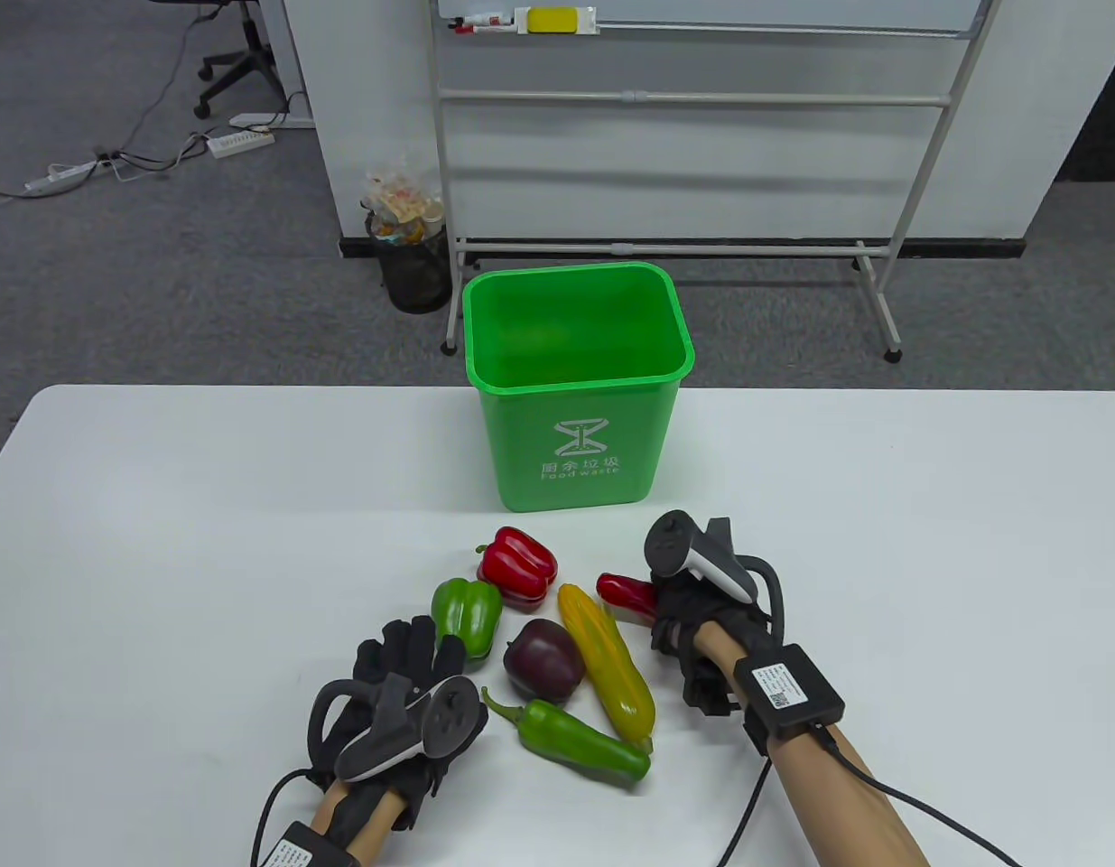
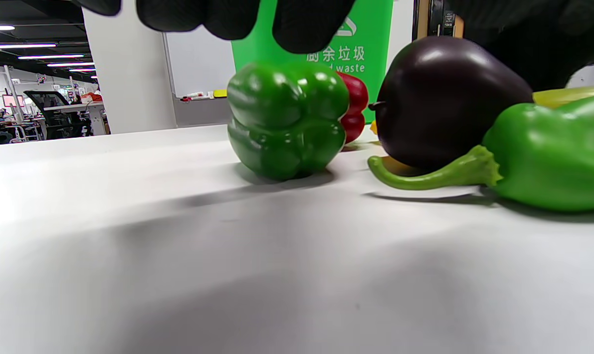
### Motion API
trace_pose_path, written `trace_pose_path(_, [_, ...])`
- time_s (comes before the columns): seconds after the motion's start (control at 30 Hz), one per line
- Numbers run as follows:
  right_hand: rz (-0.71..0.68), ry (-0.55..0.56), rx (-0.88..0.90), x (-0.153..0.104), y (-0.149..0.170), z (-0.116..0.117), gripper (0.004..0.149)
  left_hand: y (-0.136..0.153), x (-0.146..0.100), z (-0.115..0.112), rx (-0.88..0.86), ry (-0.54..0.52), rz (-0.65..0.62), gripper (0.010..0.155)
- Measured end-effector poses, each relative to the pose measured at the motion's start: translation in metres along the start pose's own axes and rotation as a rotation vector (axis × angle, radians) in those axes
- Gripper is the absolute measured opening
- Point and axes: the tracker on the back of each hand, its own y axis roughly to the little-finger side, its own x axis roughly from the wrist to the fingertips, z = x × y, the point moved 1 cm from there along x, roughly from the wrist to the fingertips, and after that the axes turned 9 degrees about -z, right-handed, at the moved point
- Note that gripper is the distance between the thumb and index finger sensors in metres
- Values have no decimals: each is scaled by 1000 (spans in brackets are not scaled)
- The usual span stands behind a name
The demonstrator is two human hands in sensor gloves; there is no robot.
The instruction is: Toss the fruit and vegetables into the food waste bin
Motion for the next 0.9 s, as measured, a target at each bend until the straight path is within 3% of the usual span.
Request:
trace_pose_path(0.13, [-104,-25,186,-33,22,1,81,0,-1,3,-6,-14,4,81])
trace_pose_path(0.27, [-263,-81,395,-83,33,13,80,0,0,3,-11,-11,5,81])
trace_pose_path(0.37, [-439,-175,563,-122,23,30,81,-1,0,2,-9,-5,1,81])
trace_pose_path(0.47, [-687,-359,782,-156,-11,33,84,-1,1,2,-11,-3,-3,81])
trace_pose_path(0.53, [-826,-314,886,-166,-38,7,84,-2,1,2,-15,-3,-6,81])
trace_pose_path(0.57, [-947,-201,968,-168,-61,-33,84,-3,1,2,-16,-2,-9,81])
trace_pose_path(0.6, [-981,-146,1002,-168,-68,-48,84,-4,1,2,-16,-2,-10,81])
trace_pose_path(0.7, [-968,236,1219,-144,-100,-151,84,-5,0,5,-15,-19,-13,81])
trace_pose_path(0.73, [-894,337,1269,-129,-106,-182,85,-5,0,5,-15,-21,-12,81])
trace_pose_path(0.77, [-736,391,1297,-111,-110,-209,87,-5,0,5,-16,-22,-14,81])
trace_pose_path(0.87, [-353,353,1093,-92,-101,-226,95,-5,-1,2,-15,-4,-12,81])
trace_pose_path(0.9, [-344,387,1047,-93,-99,-224,94,-4,-2,4,-25,-7,-11,81])
